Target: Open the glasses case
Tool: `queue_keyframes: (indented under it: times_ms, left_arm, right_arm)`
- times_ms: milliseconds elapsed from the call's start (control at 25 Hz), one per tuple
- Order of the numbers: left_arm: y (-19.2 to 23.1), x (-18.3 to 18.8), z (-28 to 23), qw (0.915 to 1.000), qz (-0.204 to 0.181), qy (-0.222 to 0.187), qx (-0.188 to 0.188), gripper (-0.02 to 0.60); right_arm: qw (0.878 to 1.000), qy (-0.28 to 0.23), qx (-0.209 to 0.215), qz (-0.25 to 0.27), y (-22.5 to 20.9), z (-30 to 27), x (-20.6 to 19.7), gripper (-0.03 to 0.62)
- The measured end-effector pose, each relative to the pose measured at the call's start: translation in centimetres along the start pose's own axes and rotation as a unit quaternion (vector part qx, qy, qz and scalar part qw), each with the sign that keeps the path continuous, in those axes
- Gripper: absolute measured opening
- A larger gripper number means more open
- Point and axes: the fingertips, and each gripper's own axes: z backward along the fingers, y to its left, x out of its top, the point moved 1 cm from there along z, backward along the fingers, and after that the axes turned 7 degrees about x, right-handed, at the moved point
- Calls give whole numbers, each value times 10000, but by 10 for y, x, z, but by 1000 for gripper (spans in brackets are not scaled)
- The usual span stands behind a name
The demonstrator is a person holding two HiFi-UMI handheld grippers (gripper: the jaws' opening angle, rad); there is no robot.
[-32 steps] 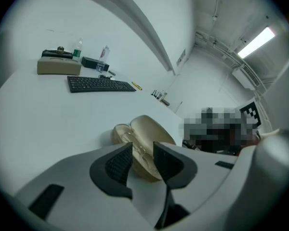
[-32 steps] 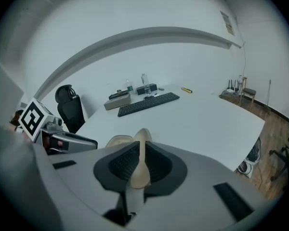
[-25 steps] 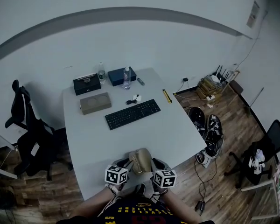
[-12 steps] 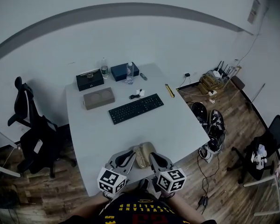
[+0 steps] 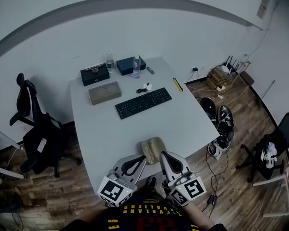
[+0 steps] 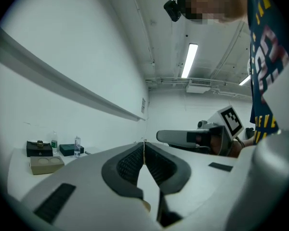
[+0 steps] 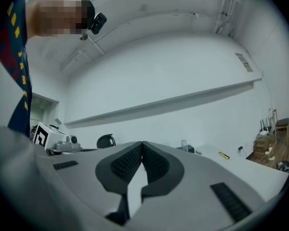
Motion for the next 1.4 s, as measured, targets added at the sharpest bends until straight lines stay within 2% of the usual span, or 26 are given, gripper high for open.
queue_keyframes:
  times_ms: [240,440,680,1040,1400]
  left_arm:
    - [-12,11,15,9999,23,-42,-121,15]
    - [-25,19,19,9996,-44,-74,-264,14]
    - [-36,12,15,9990,10,141,-427,14]
    - [-32,-4,3,9981,140,415,-434,15]
    - [-33,-15,-24,9975,146,549,-429,15]
  right_arm:
    - [9998,-68,19,192,24,10,11,17]
    - [9997,-20,-180,150,22,19,13,17]
    - [9993,64,-321,162,16,30,16,17]
    - [9991,248,65,339,6,35,20,17]
    - [9992,340,103,204,-22,33,13,17]
